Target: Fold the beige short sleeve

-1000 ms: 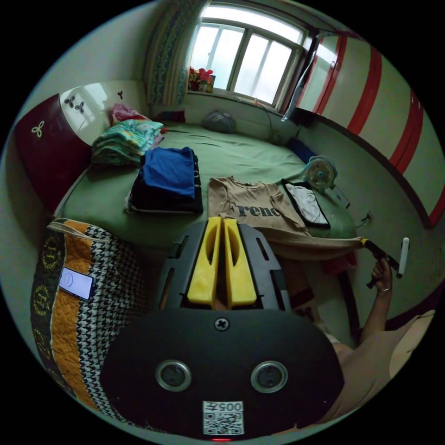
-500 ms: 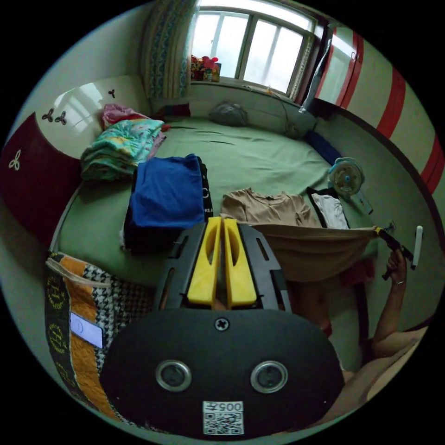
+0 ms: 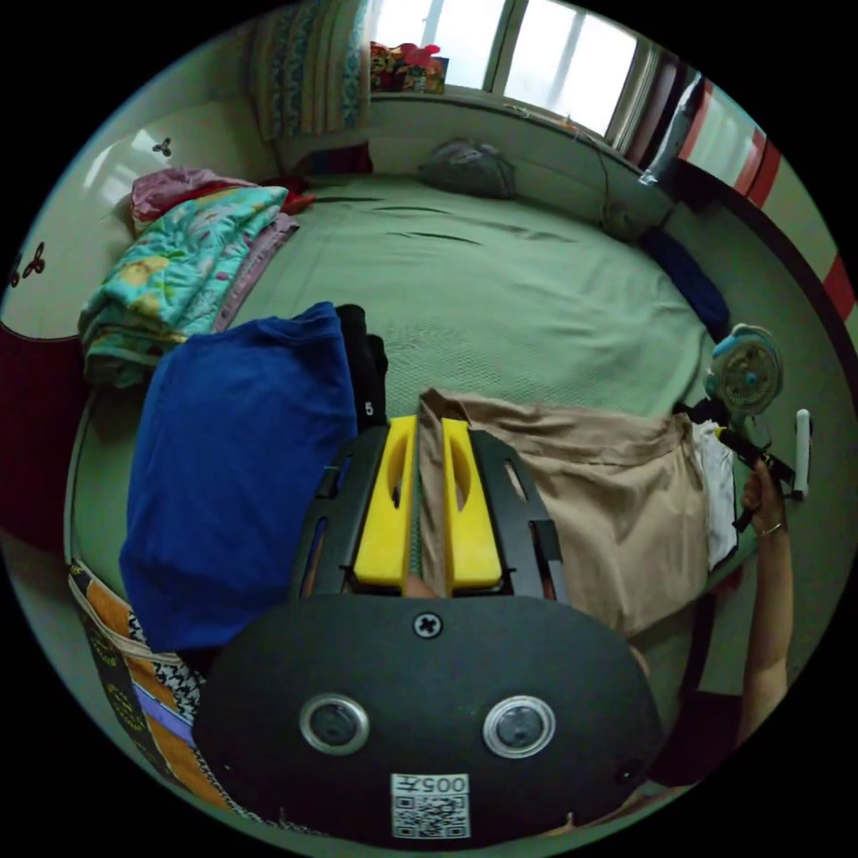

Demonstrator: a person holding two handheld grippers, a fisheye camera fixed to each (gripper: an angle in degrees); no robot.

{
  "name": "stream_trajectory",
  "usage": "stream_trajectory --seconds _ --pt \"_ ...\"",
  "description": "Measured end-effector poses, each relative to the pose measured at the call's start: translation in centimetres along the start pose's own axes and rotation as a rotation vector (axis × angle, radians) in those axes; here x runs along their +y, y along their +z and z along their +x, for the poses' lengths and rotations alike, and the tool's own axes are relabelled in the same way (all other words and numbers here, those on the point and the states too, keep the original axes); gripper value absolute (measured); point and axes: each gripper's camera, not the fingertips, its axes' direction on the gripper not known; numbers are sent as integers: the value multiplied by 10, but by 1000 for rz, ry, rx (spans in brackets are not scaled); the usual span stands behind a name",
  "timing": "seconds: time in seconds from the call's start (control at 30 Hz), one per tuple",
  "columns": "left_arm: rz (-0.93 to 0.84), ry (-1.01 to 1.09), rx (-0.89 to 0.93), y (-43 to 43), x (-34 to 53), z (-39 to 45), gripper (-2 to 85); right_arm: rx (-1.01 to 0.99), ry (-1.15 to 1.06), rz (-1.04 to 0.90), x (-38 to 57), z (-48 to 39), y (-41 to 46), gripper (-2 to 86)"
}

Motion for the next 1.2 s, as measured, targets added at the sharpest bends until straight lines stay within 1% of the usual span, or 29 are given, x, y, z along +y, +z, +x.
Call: stream_trajectory --seconds 0.13,0.27,0.33,0.43,0.63,0.7,0.77,0.83,1.03,1.2 --pt "-82 73 51 29 31 9 62 -105 -64 -18 51 13 1 41" --pt "-169 76 99 56 64 13 65 -156 -47 -43 102 34 -1 72" --pt "-205 55 136 73 80 14 66 -153 -54 -51 117 39 1 79" --pt "-211 3 151 91 86 11 65 -122 -39 -79 127 43 11 81" --pt "-260 -17 174 130 76 15 93 -95 9 -127 118 32 48 71" --pt "-259 -22 150 138 71 18 87 -67 20 -147 114 26 61 61" --pt "-273 -17 121 144 65 21 66 -70 24 -132 111 19 66 18" --pt "-267 -11 100 143 58 26 28 -39 18 -104 110 14 62 -6" --pt "-164 37 118 124 50 29 7 -75 -60 5 107 8 40 -16" --pt "-159 43 98 129 60 25 3 -64 -80 11 115 9 44 -16"
